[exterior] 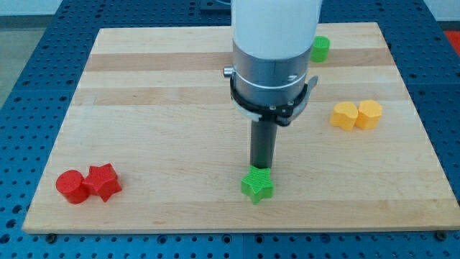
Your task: Move the green circle into the green star
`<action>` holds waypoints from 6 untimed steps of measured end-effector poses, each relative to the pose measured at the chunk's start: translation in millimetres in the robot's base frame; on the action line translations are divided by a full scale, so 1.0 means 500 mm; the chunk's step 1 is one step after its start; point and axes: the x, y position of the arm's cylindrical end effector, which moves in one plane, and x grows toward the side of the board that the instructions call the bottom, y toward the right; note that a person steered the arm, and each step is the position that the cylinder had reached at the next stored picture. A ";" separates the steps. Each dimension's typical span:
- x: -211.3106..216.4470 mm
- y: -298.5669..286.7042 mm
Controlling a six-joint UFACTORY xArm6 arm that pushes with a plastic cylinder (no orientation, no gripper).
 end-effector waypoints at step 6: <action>-0.579 0.291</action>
